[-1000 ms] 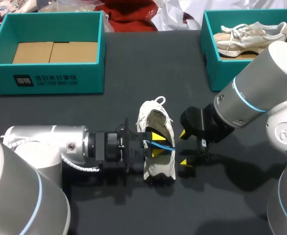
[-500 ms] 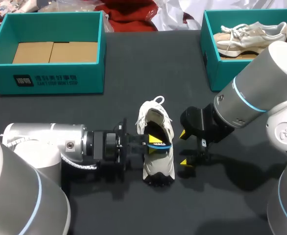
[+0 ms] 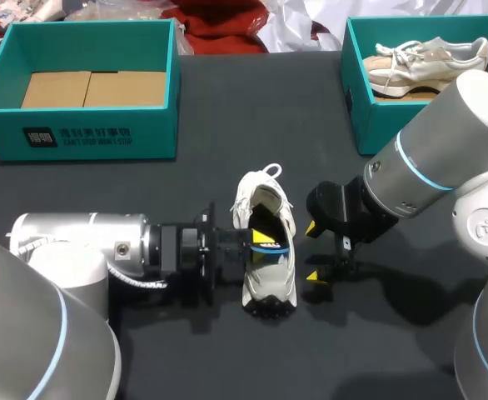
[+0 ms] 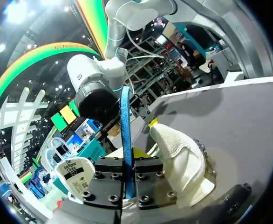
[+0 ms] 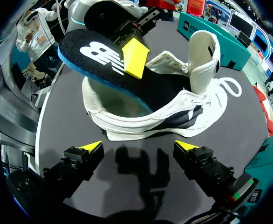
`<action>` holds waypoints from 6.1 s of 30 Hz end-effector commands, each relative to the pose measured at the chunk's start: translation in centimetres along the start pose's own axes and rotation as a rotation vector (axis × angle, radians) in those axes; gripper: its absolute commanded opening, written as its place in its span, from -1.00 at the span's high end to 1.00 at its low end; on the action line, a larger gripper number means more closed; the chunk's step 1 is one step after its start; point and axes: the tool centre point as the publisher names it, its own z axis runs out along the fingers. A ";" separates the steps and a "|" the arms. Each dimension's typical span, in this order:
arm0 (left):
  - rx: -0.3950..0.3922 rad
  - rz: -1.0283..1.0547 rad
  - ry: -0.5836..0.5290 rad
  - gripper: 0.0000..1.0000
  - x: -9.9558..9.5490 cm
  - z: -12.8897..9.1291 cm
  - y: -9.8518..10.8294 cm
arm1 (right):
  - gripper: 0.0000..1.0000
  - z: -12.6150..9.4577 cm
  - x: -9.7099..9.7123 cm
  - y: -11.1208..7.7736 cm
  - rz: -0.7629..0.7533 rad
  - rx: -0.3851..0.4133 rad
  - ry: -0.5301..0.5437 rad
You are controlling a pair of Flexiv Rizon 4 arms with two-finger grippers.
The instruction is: Take the shoe out of the shoebox, open the shoe tongue, remove and reinsert the insole, then place the shoe into the shoebox
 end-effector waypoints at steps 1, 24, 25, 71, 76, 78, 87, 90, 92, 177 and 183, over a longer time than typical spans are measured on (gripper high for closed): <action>0.002 0.003 0.003 0.47 -0.1 -0.3 -1.1 | -1.00 0.1 0.1 0.0 0.000 0.001 -0.003; 0.003 0.115 0.045 1.00 0.6 0.9 -0.7 | -1.00 0.1 0.1 0.0 0.000 0.001 -0.003; 0.001 0.124 0.041 1.00 0.5 1.0 -0.4 | -1.00 0.1 0.1 0.0 0.000 0.001 -0.003; -0.095 0.234 0.118 1.00 0.6 1.1 1.4 | -1.00 0.1 0.1 0.0 0.000 0.001 -0.003; -0.106 0.179 0.101 1.00 0.6 0.5 1.3 | -1.00 0.1 0.1 0.0 0.000 0.001 -0.003; -0.101 0.139 0.093 0.85 0.5 0.3 0.9 | -1.00 0.1 0.1 0.0 0.000 0.001 -0.003; -0.086 0.069 0.088 0.40 -0.1 -0.1 -1.7 | -1.00 0.1 0.1 0.0 0.000 0.001 -0.003; -0.101 0.075 0.106 0.55 -0.2 0.1 -1.7 | -1.00 0.1 0.1 0.0 0.000 0.001 -0.003; -0.102 0.067 0.119 0.92 -0.1 0.2 -1.6 | -1.00 0.1 0.1 0.0 0.000 0.001 -0.003; -0.130 0.106 0.758 0.39 -6.1 -6.2 -4.6 | -1.00 -6.2 0.0 -5.3 0.053 0.017 -0.029; -0.137 0.121 0.831 0.40 -6.5 -6.6 -4.7 | -1.00 -6.2 0.0 -5.3 0.053 0.017 -0.029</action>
